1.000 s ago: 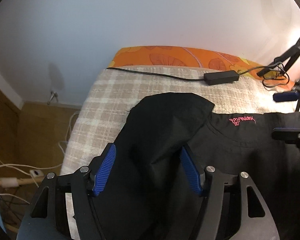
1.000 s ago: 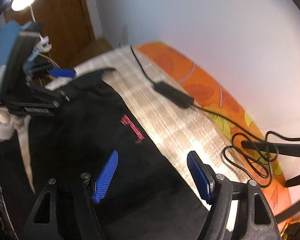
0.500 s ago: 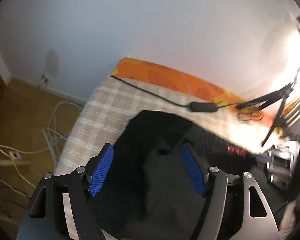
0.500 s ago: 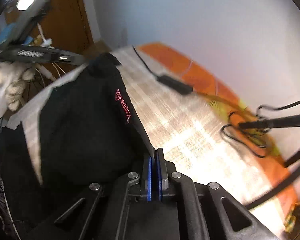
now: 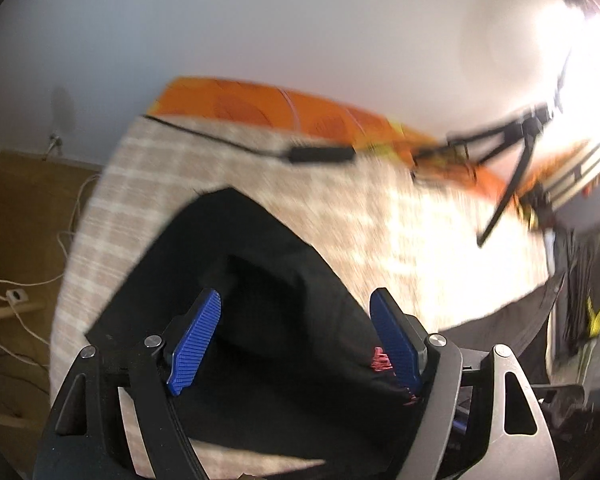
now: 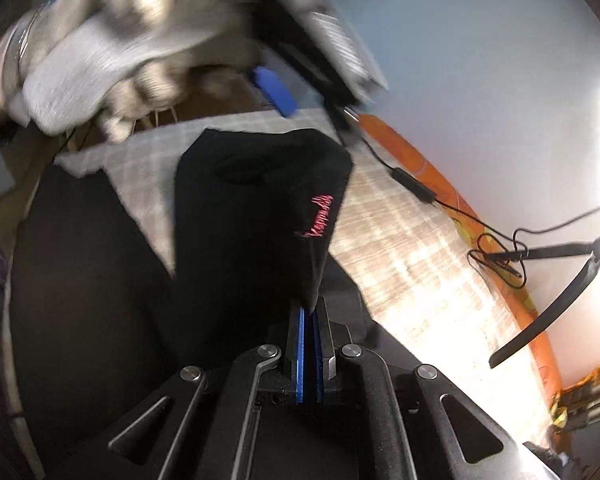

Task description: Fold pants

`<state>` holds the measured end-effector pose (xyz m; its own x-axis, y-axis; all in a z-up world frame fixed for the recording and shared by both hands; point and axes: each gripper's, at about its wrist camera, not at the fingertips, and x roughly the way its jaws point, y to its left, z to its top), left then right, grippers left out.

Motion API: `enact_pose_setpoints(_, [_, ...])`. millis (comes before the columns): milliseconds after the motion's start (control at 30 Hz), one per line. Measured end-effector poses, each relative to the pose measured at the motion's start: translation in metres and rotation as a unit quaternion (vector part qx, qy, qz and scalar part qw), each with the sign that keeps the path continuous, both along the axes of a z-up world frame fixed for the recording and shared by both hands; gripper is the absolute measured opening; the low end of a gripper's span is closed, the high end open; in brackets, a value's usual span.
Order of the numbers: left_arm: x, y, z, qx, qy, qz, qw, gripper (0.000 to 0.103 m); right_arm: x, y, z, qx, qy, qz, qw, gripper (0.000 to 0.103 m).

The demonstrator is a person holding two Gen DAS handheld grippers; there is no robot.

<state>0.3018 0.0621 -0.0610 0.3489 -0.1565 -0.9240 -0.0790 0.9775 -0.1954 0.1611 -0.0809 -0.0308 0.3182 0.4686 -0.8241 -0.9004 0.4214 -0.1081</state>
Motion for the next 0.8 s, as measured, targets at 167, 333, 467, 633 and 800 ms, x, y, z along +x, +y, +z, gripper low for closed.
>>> enact_pose_setpoints(167, [-0.003,-0.028,-0.021,0.043,0.047,-0.039,0.9972,0.077,-0.035,0.003,-0.003,0.0,-0.023,0.019,1.0,0.001])
enact_pose_setpoints(333, [0.001,-0.038,-0.055,0.063,0.1,-0.038,0.9923,0.077,-0.059,0.009,-0.008,-0.011,-0.049,0.041,0.998,0.001])
enact_pose_setpoints(467, [-0.003,-0.038,-0.072,0.09,0.09,-0.031,0.9914,0.073,-0.071,0.008,-0.01,-0.012,-0.058,0.058,0.997,0.001])
enact_pose_setpoints(633, [-0.016,-0.015,-0.067,0.085,0.048,-0.001,0.9952,0.011,-0.079,0.006,-0.011,-0.012,-0.055,0.07,0.996,0.001])
enact_pose_setpoints(800, [-0.031,0.013,-0.068,0.053,0.023,0.015,0.9982,0.006,-0.035,-0.024,0.009,0.037,-0.013,0.025,0.999,0.044])
